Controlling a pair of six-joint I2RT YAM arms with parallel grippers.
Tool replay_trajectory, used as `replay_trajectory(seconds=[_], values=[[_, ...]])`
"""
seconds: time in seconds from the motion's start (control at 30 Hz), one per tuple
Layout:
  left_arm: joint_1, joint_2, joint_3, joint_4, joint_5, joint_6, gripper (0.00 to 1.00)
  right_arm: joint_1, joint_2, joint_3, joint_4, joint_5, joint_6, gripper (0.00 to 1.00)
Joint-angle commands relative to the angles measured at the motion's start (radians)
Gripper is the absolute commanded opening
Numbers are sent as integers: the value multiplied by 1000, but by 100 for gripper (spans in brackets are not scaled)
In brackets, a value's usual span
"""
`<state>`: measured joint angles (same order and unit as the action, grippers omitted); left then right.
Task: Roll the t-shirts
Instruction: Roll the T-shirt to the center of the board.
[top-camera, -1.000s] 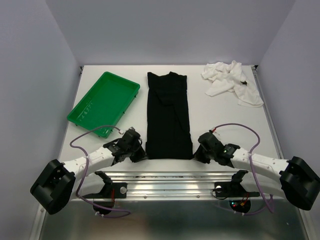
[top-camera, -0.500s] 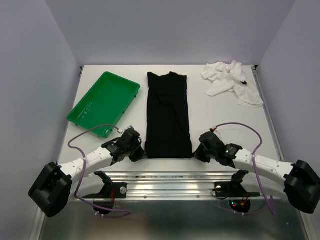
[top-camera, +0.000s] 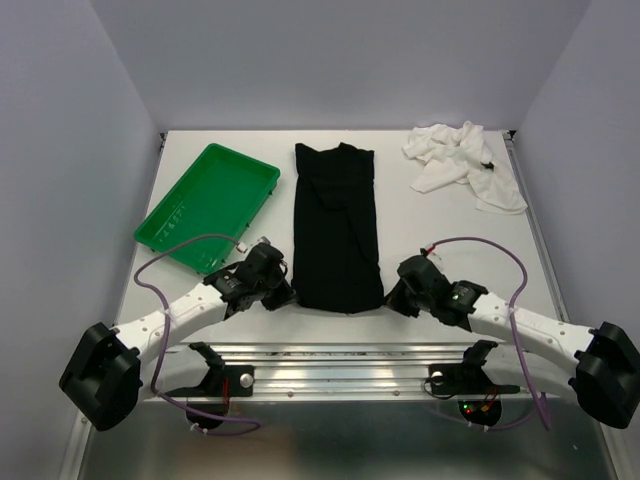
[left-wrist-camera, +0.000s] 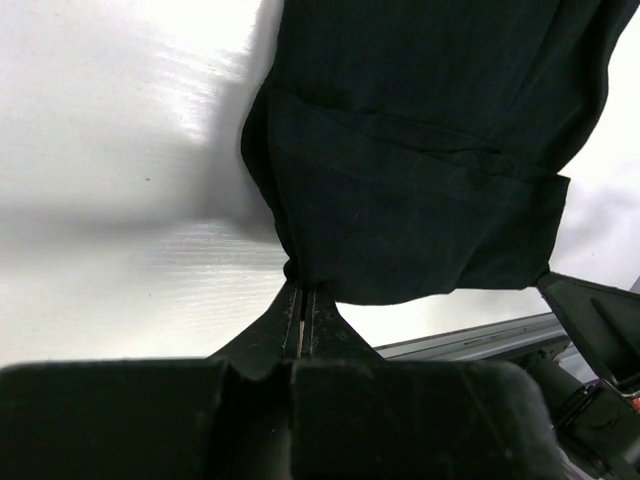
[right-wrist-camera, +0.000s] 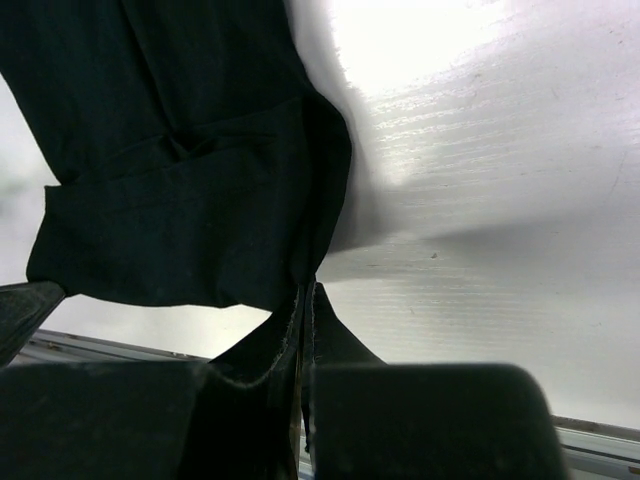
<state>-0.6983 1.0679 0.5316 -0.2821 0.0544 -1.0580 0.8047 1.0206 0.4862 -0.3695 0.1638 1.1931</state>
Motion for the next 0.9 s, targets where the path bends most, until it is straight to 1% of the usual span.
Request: replay_trajectory(seconds=[0.0,0.17,0.37,0.73,0.87], values=[[8,23,77,-34,-39,24,0,-1,-4,74,-17,63,-6,1],[22,49,119,-43,-39,42,0,-1,29,123,-28,83,-24,1],[57,84,176,-52,-34,82,0,-30,82,181,-31,94,-62,1],[137,185,268,-43,-5,159,0,-156,211,293,-29,52,-165,1],[166,233,292,-19,15,182,0,-179,268,342,-28,45,-197,1]])
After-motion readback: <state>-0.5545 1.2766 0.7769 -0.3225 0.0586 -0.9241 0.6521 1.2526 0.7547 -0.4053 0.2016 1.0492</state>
